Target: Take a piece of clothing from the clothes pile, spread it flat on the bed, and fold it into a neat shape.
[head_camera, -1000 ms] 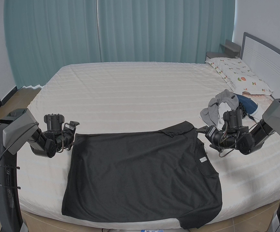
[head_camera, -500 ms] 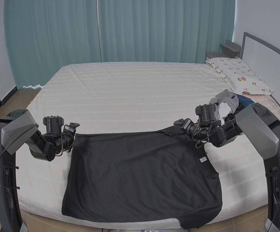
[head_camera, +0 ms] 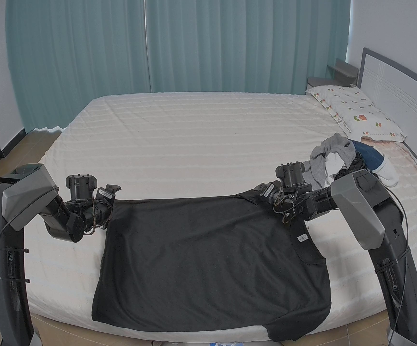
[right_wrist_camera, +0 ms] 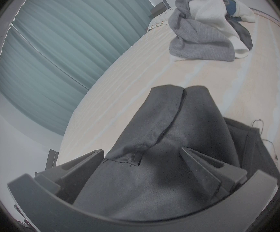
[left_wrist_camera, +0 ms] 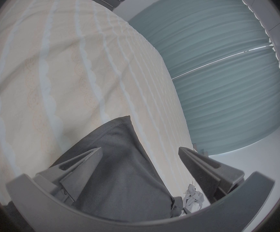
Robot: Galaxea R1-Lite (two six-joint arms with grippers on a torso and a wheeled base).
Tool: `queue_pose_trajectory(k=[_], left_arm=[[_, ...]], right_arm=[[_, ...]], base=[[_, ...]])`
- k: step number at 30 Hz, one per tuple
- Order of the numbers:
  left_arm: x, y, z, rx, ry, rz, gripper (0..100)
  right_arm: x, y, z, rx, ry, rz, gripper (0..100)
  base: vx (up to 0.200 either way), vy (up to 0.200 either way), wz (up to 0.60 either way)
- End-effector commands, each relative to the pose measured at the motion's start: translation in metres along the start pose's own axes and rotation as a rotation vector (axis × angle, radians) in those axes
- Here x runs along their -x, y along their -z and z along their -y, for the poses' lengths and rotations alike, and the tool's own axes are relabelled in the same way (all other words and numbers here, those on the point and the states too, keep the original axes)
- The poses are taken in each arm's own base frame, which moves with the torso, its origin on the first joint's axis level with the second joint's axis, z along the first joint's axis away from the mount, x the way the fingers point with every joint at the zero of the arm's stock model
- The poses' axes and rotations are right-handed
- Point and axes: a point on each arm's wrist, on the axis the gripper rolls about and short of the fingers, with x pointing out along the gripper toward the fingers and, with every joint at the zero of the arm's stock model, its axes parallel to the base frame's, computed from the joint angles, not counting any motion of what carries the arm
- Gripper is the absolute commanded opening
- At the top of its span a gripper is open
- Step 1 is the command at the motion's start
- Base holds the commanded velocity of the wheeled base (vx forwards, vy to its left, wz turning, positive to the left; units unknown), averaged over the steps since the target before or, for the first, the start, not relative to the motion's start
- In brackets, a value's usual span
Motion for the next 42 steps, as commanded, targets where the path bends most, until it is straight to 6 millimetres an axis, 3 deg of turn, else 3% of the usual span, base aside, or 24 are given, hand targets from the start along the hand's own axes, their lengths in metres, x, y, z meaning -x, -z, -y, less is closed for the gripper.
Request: queue_pose_trajectory(k=[1, 5, 10, 13, 18, 21, 22, 24, 37, 38, 42], left_arm=[[0.000, 0.000, 0.000, 0.000, 0.000, 0.001, 100], [0.000, 0.001, 0.000, 0.000, -0.001, 0.003, 100], [0.000, 0.000, 0.000, 0.000, -0.002, 0.006, 100], [0.000, 0.000, 0.000, 0.000, -0.002, 0.006, 100], [0.000, 0.001, 0.000, 0.000, -0.003, 0.008, 100], [0.000, 0.001, 0.000, 0.000, -0.003, 0.008, 100], [0.000, 0.001, 0.000, 0.000, -0.003, 0.008, 100], [0.000, 0.001, 0.000, 0.000, -0.003, 0.008, 100], [-0.001, 0.001, 0.000, -0.003, -0.004, 0.009, 100], [-0.001, 0.001, 0.000, -0.003, -0.004, 0.009, 100], [-0.001, 0.002, 0.000, -0.003, -0.003, 0.007, 100]], right_arm=[[-0.012, 0.006, 0.004, -0.002, -0.010, 0.008, 100], [-0.016, 0.000, -0.004, -0.002, -0.053, 0.043, 100], [-0.032, 0.015, 0.013, 0.009, -0.037, 0.015, 100], [-0.032, 0.010, 0.011, 0.006, -0.084, 0.045, 100], [-0.018, -0.031, -0.010, -0.023, -0.335, 0.248, 100], [-0.011, -0.042, -0.015, -0.026, -0.376, 0.289, 100], [-0.001, -0.059, -0.022, -0.029, -0.427, 0.334, 100], [0.004, -0.066, -0.024, -0.029, -0.444, 0.347, 100], [-0.003, -0.065, -0.013, -0.021, -0.421, 0.343, 100], [-0.004, -0.074, -0.001, -0.003, -0.367, 0.345, 100], [-0.005, -0.084, 0.013, 0.014, -0.303, 0.340, 100]], base=[[0.000, 0.000, 0.00], [0.000, 0.000, 0.00], [0.000, 0.000, 0.00], [0.000, 0.000, 0.00], [0.000, 0.000, 0.00], [0.000, 0.000, 0.00], [0.000, 0.000, 0.00], [0.000, 0.000, 0.00], [0.000, 0.000, 0.00], [0.000, 0.000, 0.00], [0.000, 0.000, 0.00]])
